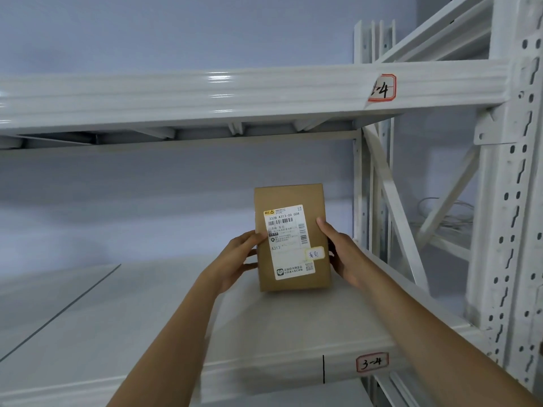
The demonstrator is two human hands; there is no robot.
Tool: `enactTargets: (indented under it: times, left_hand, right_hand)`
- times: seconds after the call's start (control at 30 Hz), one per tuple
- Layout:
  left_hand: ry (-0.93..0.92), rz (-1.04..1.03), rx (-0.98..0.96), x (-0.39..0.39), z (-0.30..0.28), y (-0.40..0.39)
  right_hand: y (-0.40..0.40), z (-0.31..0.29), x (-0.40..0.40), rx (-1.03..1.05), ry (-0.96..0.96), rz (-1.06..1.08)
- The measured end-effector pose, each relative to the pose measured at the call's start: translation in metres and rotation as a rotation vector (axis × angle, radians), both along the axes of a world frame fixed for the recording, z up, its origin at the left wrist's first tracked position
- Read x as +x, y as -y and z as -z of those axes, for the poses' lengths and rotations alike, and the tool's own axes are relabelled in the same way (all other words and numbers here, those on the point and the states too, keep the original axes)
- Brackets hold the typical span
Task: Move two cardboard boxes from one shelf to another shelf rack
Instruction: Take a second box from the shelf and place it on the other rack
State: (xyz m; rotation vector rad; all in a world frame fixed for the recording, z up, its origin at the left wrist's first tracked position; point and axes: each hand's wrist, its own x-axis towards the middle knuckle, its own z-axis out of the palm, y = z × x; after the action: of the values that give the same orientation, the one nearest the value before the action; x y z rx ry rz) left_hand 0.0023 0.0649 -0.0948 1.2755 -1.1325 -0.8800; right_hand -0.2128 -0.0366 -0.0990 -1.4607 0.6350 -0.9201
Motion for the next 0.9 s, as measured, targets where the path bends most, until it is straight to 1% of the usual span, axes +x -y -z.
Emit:
enactTargets:
  times: [0.4, 0.9]
  left_hand:
    - [0.027, -0.002, -0.018, 0.0028, 0.0036, -0.0028]
    - [0.019, -0.031, -0.009, 0.0044, 0.0042, -0.0001]
  right_hand:
    - [-0.0062, 0.0022, -0.0035, -0.107, -0.051, 0.041]
    - [-0.0033, 0.0033, -0.0040, -0.139, -0.080, 0.080]
